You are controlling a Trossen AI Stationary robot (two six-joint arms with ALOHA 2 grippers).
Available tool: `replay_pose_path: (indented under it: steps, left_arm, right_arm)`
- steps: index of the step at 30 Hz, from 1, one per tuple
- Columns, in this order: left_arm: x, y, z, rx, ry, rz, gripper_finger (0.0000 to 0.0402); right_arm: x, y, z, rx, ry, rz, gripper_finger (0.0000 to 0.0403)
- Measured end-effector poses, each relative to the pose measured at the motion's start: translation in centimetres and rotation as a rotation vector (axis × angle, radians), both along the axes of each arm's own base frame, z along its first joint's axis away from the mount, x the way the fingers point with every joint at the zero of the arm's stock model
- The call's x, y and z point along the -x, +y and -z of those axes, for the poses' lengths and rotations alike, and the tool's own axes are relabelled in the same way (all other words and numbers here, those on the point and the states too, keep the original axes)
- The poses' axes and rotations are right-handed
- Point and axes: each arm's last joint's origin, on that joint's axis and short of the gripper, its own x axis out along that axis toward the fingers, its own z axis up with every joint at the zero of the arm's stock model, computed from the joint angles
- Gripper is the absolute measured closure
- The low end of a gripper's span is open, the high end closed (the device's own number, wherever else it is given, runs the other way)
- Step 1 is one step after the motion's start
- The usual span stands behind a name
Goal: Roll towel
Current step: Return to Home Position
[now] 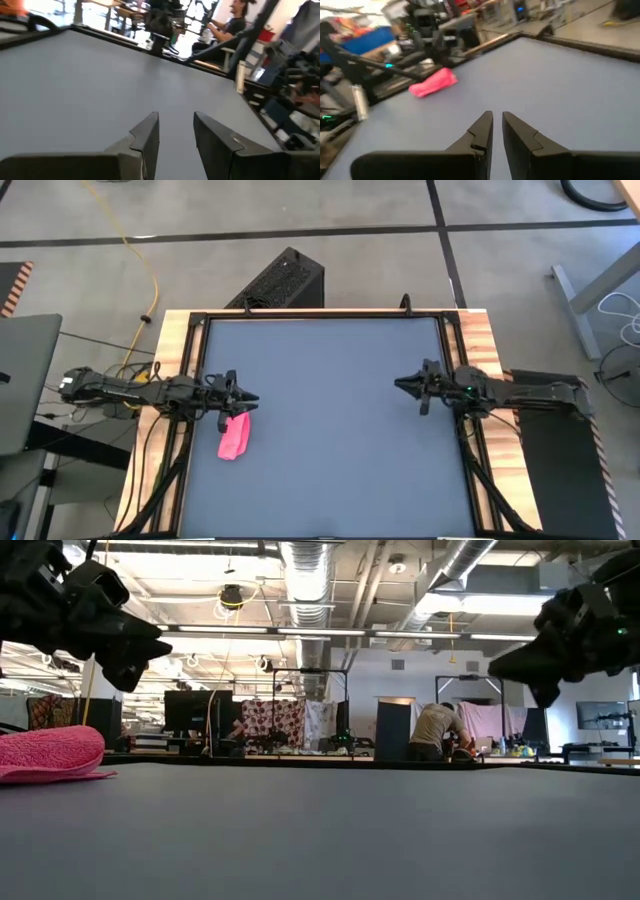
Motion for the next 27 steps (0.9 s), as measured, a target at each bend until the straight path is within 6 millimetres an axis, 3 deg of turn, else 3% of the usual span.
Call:
replay_pose_path:
  steps: [9,27]
  left_arm:
    - [0.0,0.2,0.2,-0.045,0.023,-0.061,0.0291]
    - [0.3,0.2,2.1,-0.017,0.222,-0.063,0.0291]
  right_arm:
    - [1.5,0.1,-1.3,0.108,-0.145,0.031,0.0337]
    - [1.5,0.1,-1.4,0.109,-0.157,0.029,0.0337]
